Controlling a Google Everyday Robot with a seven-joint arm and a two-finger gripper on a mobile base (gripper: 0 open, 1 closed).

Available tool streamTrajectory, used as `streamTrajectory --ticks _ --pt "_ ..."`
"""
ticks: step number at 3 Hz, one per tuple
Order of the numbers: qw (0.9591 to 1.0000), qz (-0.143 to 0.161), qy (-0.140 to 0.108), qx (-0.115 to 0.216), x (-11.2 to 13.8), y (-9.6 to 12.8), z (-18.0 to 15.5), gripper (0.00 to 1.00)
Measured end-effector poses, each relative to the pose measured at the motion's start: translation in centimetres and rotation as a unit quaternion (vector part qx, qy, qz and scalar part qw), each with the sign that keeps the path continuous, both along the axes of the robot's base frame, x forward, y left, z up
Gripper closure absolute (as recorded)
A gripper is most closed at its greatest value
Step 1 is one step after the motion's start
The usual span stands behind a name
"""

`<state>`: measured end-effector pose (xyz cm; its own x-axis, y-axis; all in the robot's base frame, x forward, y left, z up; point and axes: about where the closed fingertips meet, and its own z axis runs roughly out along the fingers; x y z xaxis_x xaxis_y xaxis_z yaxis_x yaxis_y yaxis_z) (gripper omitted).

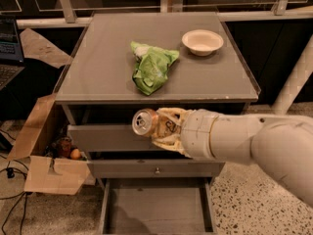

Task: Pick orange can from bottom drawer and place on counter

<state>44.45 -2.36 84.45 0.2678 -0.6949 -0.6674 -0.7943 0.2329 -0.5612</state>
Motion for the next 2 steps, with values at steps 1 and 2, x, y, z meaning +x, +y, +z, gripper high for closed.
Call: streamTrajectory --ticks 1,2 --pt "0.9990 -0.010 -0.023 -0.038 2.5 -2.5 3.2 1.00" --pt "0.9969 -0.027 -0.038 -0.064 4.3 -5.1 6.0 1.00"
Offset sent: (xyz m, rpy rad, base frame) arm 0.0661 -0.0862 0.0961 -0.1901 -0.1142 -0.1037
